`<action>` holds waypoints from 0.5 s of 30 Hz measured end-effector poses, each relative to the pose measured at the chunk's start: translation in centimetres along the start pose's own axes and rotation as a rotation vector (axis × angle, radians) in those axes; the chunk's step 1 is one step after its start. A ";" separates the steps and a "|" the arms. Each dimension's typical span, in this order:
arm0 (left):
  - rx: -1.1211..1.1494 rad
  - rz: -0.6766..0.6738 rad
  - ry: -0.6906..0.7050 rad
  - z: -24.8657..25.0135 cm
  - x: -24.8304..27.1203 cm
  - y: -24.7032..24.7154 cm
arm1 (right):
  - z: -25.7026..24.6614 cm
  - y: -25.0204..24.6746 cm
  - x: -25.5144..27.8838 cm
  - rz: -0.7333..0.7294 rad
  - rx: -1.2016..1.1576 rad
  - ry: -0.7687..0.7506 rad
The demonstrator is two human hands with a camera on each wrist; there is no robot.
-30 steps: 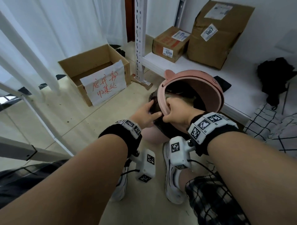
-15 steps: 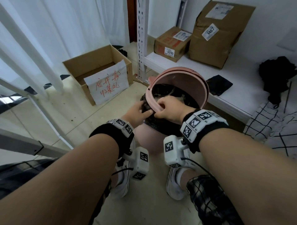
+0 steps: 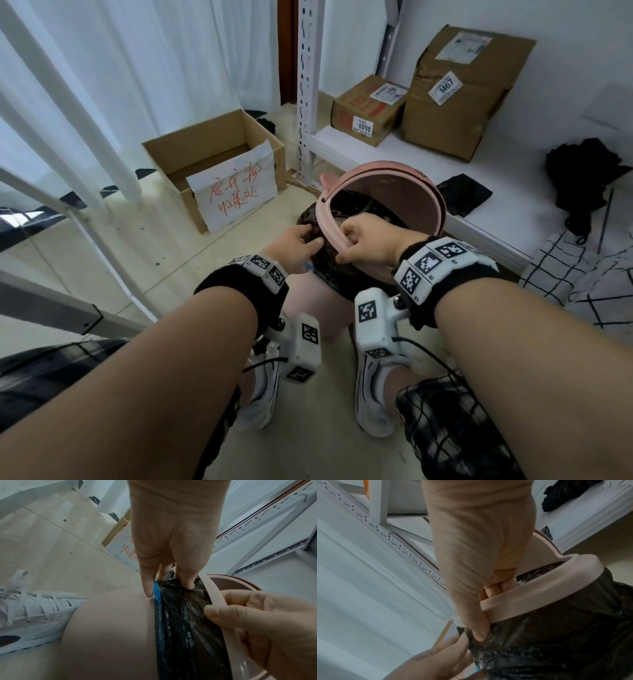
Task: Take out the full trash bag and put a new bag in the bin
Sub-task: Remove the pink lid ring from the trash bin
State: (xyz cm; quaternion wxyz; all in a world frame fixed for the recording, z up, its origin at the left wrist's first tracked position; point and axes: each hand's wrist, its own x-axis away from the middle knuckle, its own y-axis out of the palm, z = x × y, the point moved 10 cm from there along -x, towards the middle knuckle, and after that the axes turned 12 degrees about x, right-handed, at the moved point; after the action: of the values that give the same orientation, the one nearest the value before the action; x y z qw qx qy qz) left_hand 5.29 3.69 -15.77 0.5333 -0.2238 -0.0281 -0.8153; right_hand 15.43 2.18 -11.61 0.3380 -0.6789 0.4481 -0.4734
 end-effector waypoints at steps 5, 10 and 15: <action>-0.066 -0.072 0.060 -1.4 -1.0 1.0 | 0.9 -0.2 -0.8 0.139 -0.036 0.042; -0.315 -0.033 0.087 -2.6 -2.4 2.7 | 2.0 -1.9 -1.1 0.292 0.124 0.129; -0.419 -0.032 0.072 -1.1 -4.7 4.3 | 5.2 -2.9 -1.3 0.248 0.119 0.256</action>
State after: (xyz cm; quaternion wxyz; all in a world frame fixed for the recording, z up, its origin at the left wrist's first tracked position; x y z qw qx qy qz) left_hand 10.26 5.53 -19.48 0.4627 -0.3000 0.1577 -0.8191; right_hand 21.03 4.62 -11.12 0.3734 -0.5314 0.5388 -0.5365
